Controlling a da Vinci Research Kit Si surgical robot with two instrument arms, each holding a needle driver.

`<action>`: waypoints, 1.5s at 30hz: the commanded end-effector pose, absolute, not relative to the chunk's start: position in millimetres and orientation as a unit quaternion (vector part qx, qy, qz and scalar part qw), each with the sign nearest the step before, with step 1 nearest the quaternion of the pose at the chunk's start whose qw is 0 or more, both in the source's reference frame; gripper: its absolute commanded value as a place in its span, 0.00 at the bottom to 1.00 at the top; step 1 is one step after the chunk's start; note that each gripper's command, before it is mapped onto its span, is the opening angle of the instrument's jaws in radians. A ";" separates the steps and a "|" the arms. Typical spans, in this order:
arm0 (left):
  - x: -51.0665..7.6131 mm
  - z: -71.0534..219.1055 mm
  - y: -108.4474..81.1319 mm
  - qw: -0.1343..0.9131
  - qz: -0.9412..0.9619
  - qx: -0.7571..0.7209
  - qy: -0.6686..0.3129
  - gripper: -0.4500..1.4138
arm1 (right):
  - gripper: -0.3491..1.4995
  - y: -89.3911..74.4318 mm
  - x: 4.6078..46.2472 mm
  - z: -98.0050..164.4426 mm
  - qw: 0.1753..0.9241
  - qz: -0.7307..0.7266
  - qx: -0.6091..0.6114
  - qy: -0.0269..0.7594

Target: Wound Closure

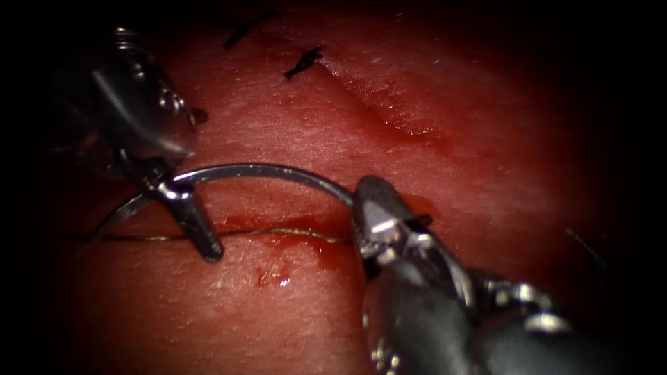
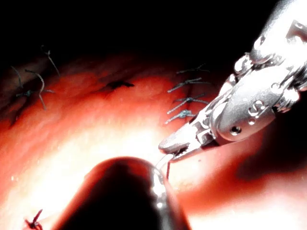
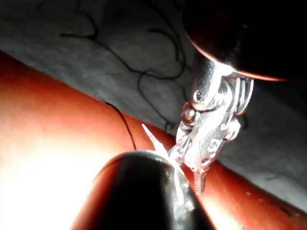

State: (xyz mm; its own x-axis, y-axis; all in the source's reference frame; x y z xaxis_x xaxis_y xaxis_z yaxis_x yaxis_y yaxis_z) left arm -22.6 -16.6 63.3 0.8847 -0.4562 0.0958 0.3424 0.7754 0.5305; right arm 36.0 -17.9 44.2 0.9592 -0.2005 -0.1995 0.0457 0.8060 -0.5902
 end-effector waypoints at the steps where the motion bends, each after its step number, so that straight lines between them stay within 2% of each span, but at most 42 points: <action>1: -23.1 63.5 -16.3 0.935 -0.214 0.259 -0.112 0.76 | 0.00 -17.6 36.9 44.4 0.941 -0.065 -0.306 0.127; 4: -22.6 63.2 -16.1 0.934 -0.215 0.263 -0.113 0.76 | 0.00 -17.7 37.2 44.5 0.941 -0.067 -0.307 0.127; 7: -22.6 63.2 -16.0 0.934 -0.217 0.261 -0.111 0.69 | 0.00 -17.8 37.4 44.5 0.940 -0.068 -0.308 0.129; 14: -22.6 62.8 -16.3 0.932 -0.215 0.267 -0.114 0.40 | 0.00 -17.8 37.3 44.5 0.940 -0.067 -0.309 0.129; 15: -22.6 62.6 -16.3 0.931 -0.215 0.272 -0.116 0.31 | 0.00 -17.8 37.3 44.5 0.940 -0.067 -0.309 0.128; 17: -22.5 62.3 -16.3 0.930 -0.214 0.274 -0.117 0.04 | 0.00 -17.8 37.3 44.5 0.940 -0.067 -0.309 0.128; 18: -22.4 62.1 -16.2 0.928 -0.205 0.287 -0.123 0.00 | 0.00 -17.8 37.3 44.5 0.940 -0.067 -0.309 0.128; 25: -21.6 61.9 -16.0 0.930 -0.174 0.295 -0.137 0.00 | 0.00 -17.8 37.2 44.2 0.942 -0.053 -0.304 0.131; 27: -21.6 62.0 -15.8 0.930 -0.180 0.286 -0.147 0.00 | 0.37 -17.5 37.2 44.0 0.949 -0.029 -0.283 0.138; 28: -21.6 62.0 -15.8 0.930 -0.182 0.283 -0.150 0.00 | 0.65 -17.1 37.0 43.8 0.953 -0.023 -0.271 0.137; 29: -21.6 62.0 -15.8 0.929 -0.184 0.281 -0.155 0.00 | 0.86 -16.7 36.9 43.8 0.954 0.001 -0.264 0.139; 30: -21.6 62.1 -15.7 0.929 -0.184 0.279 -0.159 0.00 | 0.94 -16.5 36.8 43.7 0.955 0.017 -0.264 0.136; 34: -21.7 62.1 -15.6 0.926 -0.193 0.275 -0.170 0.00 | 0.99 -16.1 36.4 43.4 0.947 0.036 -0.288 0.136; 45: -20.8 62.7 -14.0 0.899 -0.256 0.235 -0.266 0.00 | 0.97 -17.0 33.1 41.0 0.921 0.085 -0.282 0.255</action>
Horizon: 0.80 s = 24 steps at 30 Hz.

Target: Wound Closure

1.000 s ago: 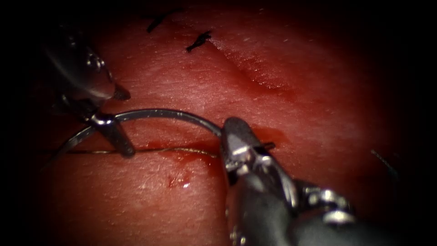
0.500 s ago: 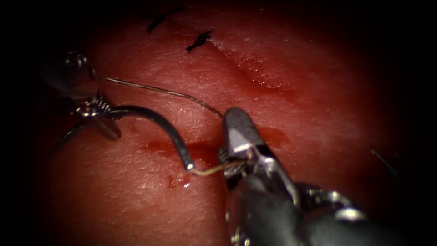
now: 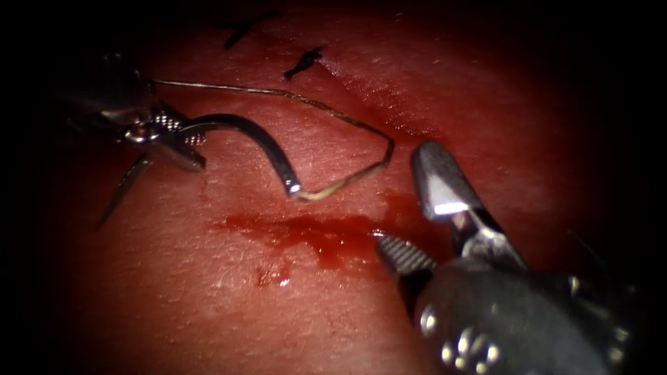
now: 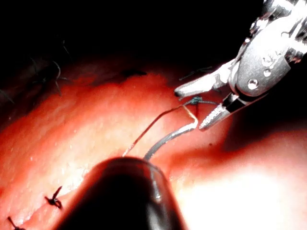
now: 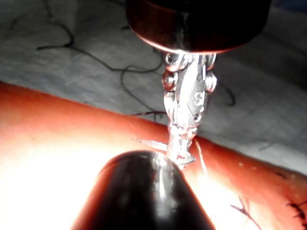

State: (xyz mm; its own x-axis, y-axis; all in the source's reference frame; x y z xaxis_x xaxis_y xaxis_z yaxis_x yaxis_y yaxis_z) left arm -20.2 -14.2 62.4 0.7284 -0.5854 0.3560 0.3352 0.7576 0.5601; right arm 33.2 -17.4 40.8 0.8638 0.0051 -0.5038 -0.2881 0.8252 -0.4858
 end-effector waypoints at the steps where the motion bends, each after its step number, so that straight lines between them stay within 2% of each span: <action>1: -20.7 62.8 -14.0 0.896 -0.261 0.229 -0.276 0.00 | 0.96 -16.8 32.3 40.8 0.916 0.094 -0.273 0.277; 6: -20.4 62.9 -13.4 0.867 -0.295 0.205 -0.346 0.00 | 0.91 -16.2 28.4 41.0 0.893 0.161 -0.218 0.360; 10: -22.0 63.3 -13.7 0.819 -0.332 0.203 -0.421 0.00 | 0.94 -15.8 27.3 42.4 0.859 0.228 -0.162 0.428; 19: -26.9 65.0 -17.4 0.728 -0.373 0.284 -0.501 0.00 | 0.93 -14.0 29.5 47.2 0.763 0.266 -0.017 0.589; 24: -27.5 65.2 -18.9 0.684 -0.376 0.329 -0.532 0.00 | 0.80 -13.5 31.8 49.6 0.718 0.246 0.051 0.649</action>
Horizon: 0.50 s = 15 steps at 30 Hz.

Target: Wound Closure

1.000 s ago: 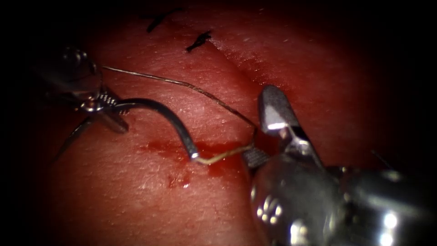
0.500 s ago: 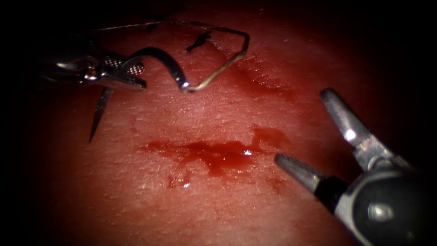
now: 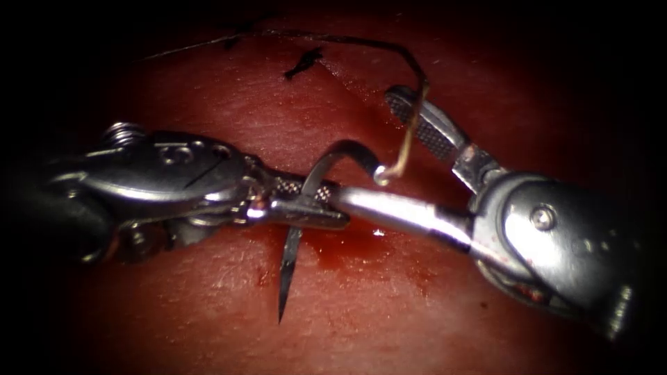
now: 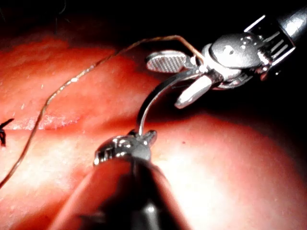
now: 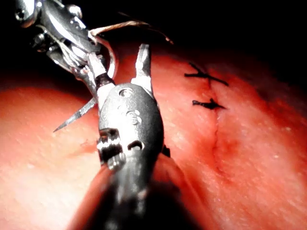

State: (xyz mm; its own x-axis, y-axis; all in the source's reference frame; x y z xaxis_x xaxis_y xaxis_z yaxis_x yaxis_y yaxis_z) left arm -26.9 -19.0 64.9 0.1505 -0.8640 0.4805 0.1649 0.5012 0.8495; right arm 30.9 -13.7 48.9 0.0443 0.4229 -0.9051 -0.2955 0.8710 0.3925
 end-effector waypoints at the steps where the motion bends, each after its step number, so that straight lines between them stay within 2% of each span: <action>1: -27.5 65.2 -19.2 0.679 -0.374 0.332 -0.537 0.00 | 0.79 -13.5 31.9 49.8 0.715 0.241 0.055 0.654; 8: -27.2 65.5 -20.5 0.662 -0.369 0.354 -0.548 0.00 | 0.75 -13.8 32.5 50.2 0.702 0.232 0.066 0.670; 15: -27.4 65.4 -20.7 0.659 -0.359 0.367 -0.551 0.00 | 0.75 -14.0 33.2 50.1 0.701 0.234 0.064 0.671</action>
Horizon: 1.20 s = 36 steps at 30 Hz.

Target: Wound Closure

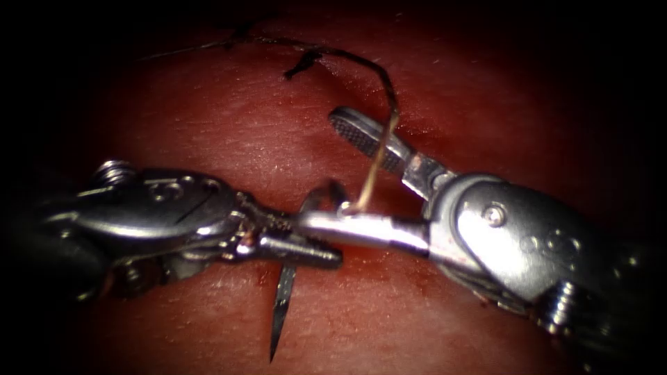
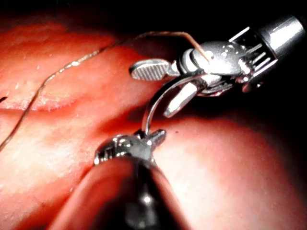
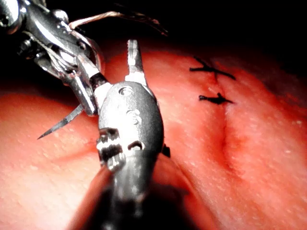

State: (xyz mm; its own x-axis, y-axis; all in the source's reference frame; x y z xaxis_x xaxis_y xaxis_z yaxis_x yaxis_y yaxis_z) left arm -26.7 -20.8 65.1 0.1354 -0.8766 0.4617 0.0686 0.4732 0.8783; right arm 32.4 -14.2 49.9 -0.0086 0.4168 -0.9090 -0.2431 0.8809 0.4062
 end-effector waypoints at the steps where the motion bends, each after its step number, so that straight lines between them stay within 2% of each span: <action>1: -27.4 65.4 -20.8 0.658 -0.358 0.367 -0.552 0.00 | 0.75 -14.0 33.3 50.0 0.702 0.230 0.060 0.672; 3: -27.4 65.4 -20.8 0.658 -0.354 0.370 -0.552 0.00 | 0.73 -14.1 33.5 49.9 0.702 0.224 0.056 0.673; 6: -27.2 65.3 -20.9 0.657 -0.351 0.375 -0.552 0.00 | 0.56 -14.3 33.7 49.9 0.705 0.212 0.044 0.675; 10: -27.0 65.0 -21.5 0.660 -0.344 0.381 -0.549 0.00 | 0.00 -14.7 33.7 50.1 0.733 0.182 0.026 0.655; 15: -27.0 64.3 -22.0 0.664 -0.335 0.390 -0.543 0.01 | 0.00 -15.7 34.2 50.5 0.742 0.161 0.031 0.650; 16: -27.0 64.3 -22.1 0.666 -0.334 0.391 -0.541 0.11 | 0.00 -15.8 34.2 50.6 0.742 0.166 0.038 0.649; 19: -27.0 64.1 -22.0 0.668 -0.339 0.386 -0.539 0.59 | 0.00 -15.7 34.3 50.6 0.740 0.202 0.082 0.637; 20: -26.9 64.1 -21.8 0.671 -0.347 0.377 -0.537 0.70 | 0.00 -15.6 34.3 50.6 0.736 0.205 0.083 0.640; 22: -26.2 63.6 -21.0 0.681 -0.365 0.346 -0.533 0.86 | 0.00 -15.0 34.1 51.0 0.730 0.182 0.073 0.655; 23: -25.9 63.5 -20.8 0.683 -0.368 0.341 -0.532 0.87 | 0.00 -14.7 34.1 51.2 0.730 0.173 0.069 0.658; 28: -23.0 63.0 -21.6 0.738 -0.375 0.267 -0.493 0.88 | 0.00 -12.7 34.1 53.0 0.731 0.134 0.031 0.668; 29: -22.4 63.0 -22.2 0.745 -0.372 0.255 -0.491 0.85 | 0.00 -12.3 34.1 53.2 0.731 0.128 0.025 0.669; 32: -21.3 63.5 -23.6 0.759 -0.334 0.244 -0.503 0.64 | 0.00 -10.5 34.2 54.0 0.730 0.116 0.011 0.674; 33: -20.9 63.8 -24.0 0.760 -0.314 0.250 -0.512 0.53 | 0.00 -9.7 34.4 54.3 0.730 0.110 0.005 0.675; 35: -21.0 65.0 -24.6 0.775 -0.296 0.241 -0.504 0.41 | 0.00 -8.4 34.8 55.0 0.728 0.093 -0.011 0.679; 36: -21.3 65.3 -24.7 0.781 -0.293 0.238 -0.498 0.41 | 0.00 -8.1 34.9 55.2 0.729 0.089 -0.014 0.678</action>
